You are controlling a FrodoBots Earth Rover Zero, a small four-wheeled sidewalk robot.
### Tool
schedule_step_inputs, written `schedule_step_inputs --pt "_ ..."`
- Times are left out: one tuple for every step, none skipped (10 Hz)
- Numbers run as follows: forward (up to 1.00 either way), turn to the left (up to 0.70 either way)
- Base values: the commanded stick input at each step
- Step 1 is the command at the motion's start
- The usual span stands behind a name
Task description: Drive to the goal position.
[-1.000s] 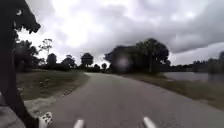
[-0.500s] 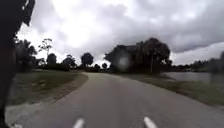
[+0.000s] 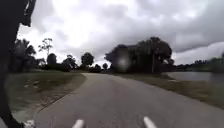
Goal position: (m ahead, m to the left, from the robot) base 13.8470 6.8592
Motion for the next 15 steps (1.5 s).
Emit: schedule_step_inputs --pt "0.70 0.00" --pt "0.70 -0.03" --pt "0.70 -0.16" --pt "0.70 -0.06" --pt "0.70 0.00" --pt "0.70 0.00" --pt "0.70 0.00" --pt "0.70 0.00" --pt "0.70 0.00" --pt "0.70 0.00" --pt "0.70 0.00" --pt "0.70 0.00" --pt "0.70 0.00" --pt "0.70 0.00" --pt "0.70 0.00"
